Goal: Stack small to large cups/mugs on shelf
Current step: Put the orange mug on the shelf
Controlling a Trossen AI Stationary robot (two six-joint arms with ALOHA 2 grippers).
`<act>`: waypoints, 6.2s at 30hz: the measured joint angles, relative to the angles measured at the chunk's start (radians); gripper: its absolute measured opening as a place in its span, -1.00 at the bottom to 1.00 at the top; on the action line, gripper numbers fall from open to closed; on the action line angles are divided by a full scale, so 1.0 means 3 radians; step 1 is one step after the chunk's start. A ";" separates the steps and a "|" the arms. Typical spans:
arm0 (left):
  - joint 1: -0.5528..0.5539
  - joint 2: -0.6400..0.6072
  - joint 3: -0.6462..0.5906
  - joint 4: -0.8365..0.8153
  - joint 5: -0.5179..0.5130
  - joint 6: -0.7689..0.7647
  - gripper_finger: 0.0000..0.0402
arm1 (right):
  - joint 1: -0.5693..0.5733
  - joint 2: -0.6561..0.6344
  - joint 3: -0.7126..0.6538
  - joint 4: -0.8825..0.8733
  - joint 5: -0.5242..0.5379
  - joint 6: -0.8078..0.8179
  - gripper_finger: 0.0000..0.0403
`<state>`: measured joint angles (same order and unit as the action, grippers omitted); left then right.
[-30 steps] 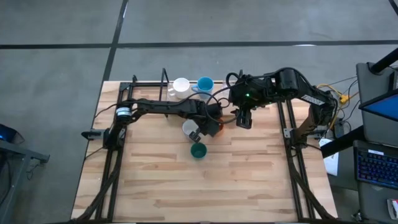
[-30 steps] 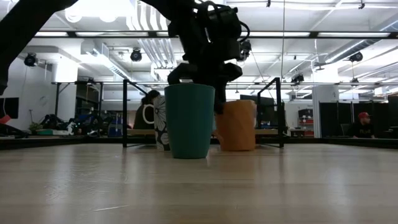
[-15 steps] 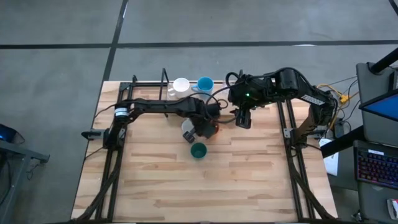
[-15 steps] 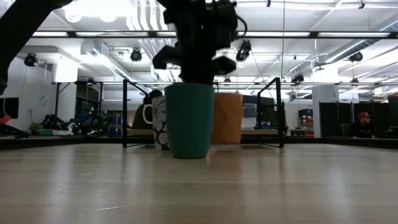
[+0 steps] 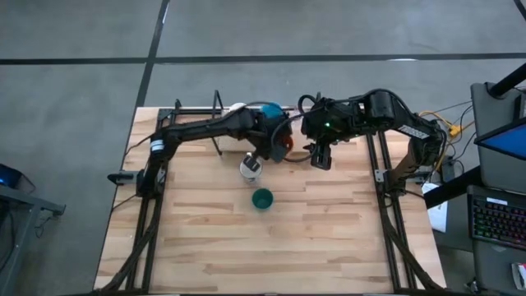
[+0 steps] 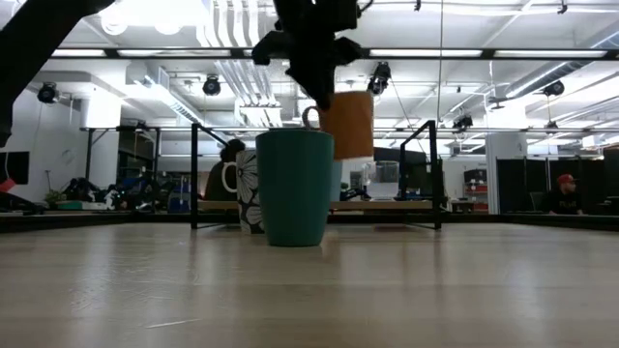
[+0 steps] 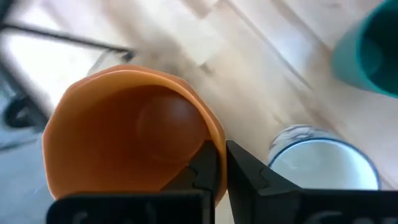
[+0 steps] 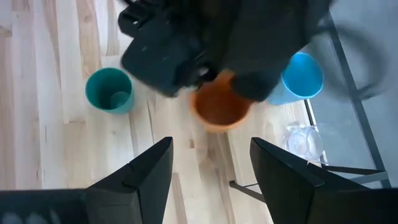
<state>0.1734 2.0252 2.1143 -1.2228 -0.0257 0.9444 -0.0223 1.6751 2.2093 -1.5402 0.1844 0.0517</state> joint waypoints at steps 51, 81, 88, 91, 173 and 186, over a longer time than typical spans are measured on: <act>0.0516 -0.0046 -0.0205 -0.0499 -0.0093 -0.2372 -1.00 | -0.0079 -0.0019 -0.0010 -0.0088 0.0096 -0.0175 0.03; 0.0660 -0.1007 -0.1160 -0.0330 -0.0175 -0.3046 -1.00 | -0.0103 -0.0019 -0.0023 -0.0026 0.0089 -0.0167 0.03; 0.0657 -0.1319 -0.1571 0.0184 0.0167 -0.3070 -1.00 | -0.0117 -0.0017 -0.0057 0.0109 0.0089 -0.0173 0.03; 0.0660 -0.1324 -0.1711 0.0177 0.0165 -0.3070 -1.00 | -0.0126 -0.0017 -0.0060 0.0112 0.0089 -0.0159 0.03; 0.0843 -0.1121 -0.1958 0.0333 -0.0225 -0.2952 -0.81 | -0.0146 -0.0015 -0.0066 0.0165 0.0154 -0.0161 0.03; 0.0851 -0.1122 -0.2086 0.0486 -0.0406 -0.2953 -0.79 | -0.0146 -0.0015 -0.0066 0.0164 0.0154 -0.0151 0.03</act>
<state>0.4286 1.6886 1.4884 -1.0769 -0.1474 0.0586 -0.0662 1.6707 2.1895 -1.4909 0.2306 0.0064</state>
